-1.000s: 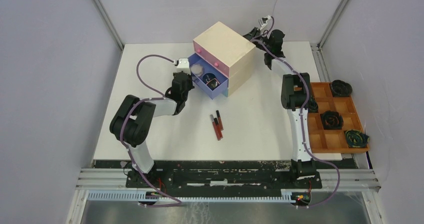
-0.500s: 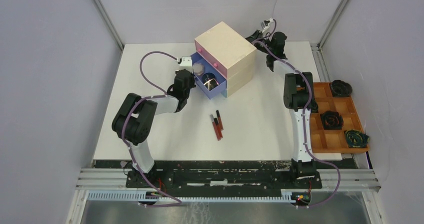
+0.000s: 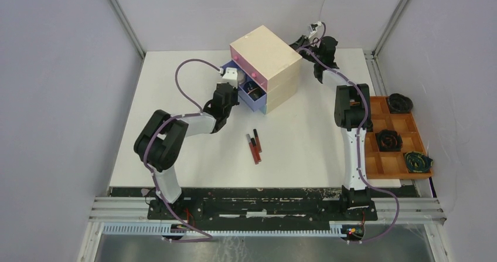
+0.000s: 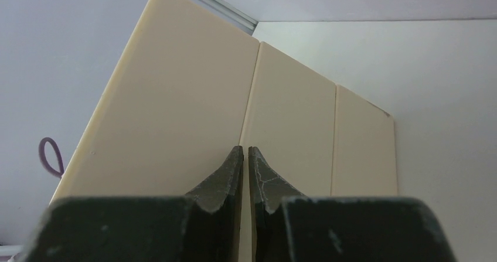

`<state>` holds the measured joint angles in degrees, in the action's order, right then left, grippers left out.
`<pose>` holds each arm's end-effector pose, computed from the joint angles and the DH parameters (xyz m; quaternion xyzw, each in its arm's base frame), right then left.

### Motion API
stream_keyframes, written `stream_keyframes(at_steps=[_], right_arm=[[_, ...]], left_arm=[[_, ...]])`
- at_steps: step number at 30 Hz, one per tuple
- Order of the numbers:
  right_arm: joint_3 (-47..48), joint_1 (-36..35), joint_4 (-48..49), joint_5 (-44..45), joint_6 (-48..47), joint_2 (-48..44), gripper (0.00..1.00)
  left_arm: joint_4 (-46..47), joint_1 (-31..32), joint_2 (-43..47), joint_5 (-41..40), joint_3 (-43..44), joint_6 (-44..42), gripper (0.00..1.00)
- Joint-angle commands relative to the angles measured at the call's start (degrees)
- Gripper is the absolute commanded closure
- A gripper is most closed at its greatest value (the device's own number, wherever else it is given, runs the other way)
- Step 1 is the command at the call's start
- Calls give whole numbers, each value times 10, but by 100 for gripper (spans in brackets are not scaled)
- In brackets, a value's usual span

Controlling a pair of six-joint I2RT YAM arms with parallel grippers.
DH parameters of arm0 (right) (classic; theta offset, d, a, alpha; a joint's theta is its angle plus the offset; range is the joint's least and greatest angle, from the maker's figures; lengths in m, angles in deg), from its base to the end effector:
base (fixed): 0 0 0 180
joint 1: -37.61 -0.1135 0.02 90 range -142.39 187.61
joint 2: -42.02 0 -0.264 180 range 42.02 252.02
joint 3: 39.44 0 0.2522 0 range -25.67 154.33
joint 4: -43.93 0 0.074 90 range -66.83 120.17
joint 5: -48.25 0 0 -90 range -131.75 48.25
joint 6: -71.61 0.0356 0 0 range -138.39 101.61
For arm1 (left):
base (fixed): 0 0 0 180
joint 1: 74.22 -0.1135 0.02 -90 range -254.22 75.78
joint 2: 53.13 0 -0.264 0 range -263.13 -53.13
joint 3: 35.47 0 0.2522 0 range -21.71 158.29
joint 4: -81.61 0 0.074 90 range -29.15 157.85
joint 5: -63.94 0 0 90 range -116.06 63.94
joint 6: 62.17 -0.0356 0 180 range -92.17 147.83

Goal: Organize the makeup
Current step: Close the drawer in the storage box.

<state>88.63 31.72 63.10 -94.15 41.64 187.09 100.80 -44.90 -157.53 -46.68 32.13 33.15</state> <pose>0.5674 0.0869 0.1945 0.0000 0.6989 0.6086 0.3757 0.3461 -0.1800 0.1857 0.0617 0.7986 -0.0351 0.5977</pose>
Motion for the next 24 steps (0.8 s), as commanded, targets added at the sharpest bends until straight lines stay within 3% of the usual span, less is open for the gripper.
stream_keyframes(at_steps=[1,14,22,24], right_arm=[[-26,-49,-21,-106,-18,-26,87],[-44,-49,-8,-129,-16,-34,87],[-42,-45,-7,-124,-15,-28,87],[-43,-45,-7,-123,-15,-28,87]], left_arm=[[102,47,8,116,65,17,97],[67,65,-66,107,172,-39,97],[66,65,24,40,66,-44,97],[55,64,52,24,37,-44,91]])
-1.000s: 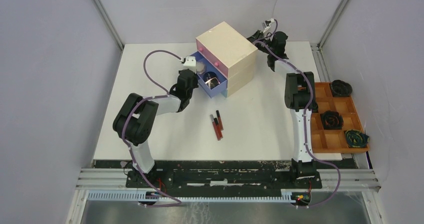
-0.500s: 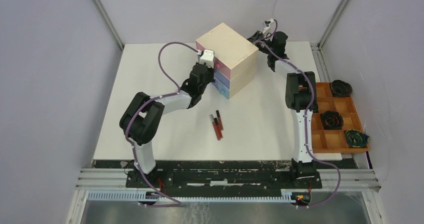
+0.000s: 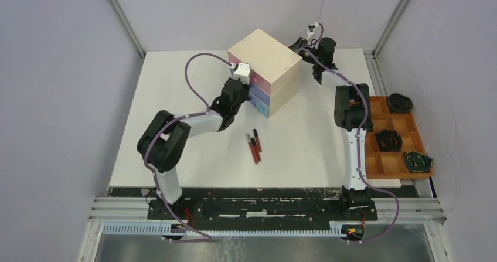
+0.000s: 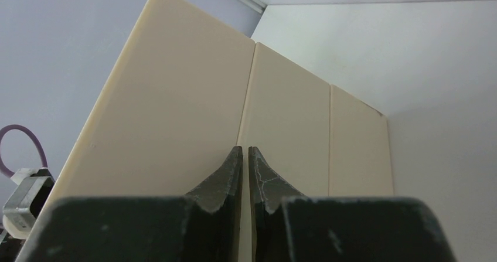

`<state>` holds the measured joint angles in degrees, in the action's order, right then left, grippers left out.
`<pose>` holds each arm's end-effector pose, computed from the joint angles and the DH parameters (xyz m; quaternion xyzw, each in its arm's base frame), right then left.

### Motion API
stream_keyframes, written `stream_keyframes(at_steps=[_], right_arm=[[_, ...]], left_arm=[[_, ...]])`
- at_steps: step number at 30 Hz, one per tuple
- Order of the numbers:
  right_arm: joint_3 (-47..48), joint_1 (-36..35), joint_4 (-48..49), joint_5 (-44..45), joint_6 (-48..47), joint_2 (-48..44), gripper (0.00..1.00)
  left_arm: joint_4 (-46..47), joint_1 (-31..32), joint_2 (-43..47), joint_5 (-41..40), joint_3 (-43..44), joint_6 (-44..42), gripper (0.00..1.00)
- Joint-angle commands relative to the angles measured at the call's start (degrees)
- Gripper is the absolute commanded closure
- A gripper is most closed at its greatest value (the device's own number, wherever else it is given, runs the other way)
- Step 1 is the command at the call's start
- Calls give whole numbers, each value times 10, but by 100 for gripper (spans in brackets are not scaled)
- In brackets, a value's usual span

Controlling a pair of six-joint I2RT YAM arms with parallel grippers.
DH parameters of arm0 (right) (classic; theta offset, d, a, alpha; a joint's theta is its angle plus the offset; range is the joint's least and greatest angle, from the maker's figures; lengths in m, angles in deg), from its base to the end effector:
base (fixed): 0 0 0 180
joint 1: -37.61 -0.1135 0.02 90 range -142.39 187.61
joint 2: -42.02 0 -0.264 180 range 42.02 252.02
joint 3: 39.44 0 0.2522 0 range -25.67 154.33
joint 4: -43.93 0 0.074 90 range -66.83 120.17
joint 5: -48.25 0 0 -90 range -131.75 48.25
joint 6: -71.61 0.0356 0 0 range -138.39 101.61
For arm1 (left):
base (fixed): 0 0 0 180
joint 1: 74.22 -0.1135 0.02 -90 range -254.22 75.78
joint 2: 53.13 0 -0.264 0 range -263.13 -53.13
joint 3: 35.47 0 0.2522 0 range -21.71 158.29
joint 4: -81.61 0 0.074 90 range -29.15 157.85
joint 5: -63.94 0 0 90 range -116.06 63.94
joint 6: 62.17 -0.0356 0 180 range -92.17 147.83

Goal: Organize the makeup
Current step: Close the drawer in the storage box.

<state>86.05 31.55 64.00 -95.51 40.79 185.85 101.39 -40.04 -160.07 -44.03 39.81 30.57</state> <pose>0.5613 0.0885 0.1928 -0.0125 0.7007 0.6103 0.3695 0.3513 -0.2253 0.2115 0.1131 0.7649 -0.0821 0.6288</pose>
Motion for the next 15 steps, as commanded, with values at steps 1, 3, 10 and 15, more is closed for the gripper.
stream_keyframes(at_steps=[1,3,10,15], right_arm=[[-17,-42,-17,-110,-6,-17,87],[-17,-40,-17,-111,-6,-20,87],[-24,-30,-20,-106,-9,-26,86],[-34,-27,-24,-97,-18,-32,83]], left_arm=[[39,15,90,-8,-51,-19,87],[18,12,120,-10,-74,-22,83],[-39,11,236,-2,-142,-27,73],[-71,11,302,3,-195,-14,61]])
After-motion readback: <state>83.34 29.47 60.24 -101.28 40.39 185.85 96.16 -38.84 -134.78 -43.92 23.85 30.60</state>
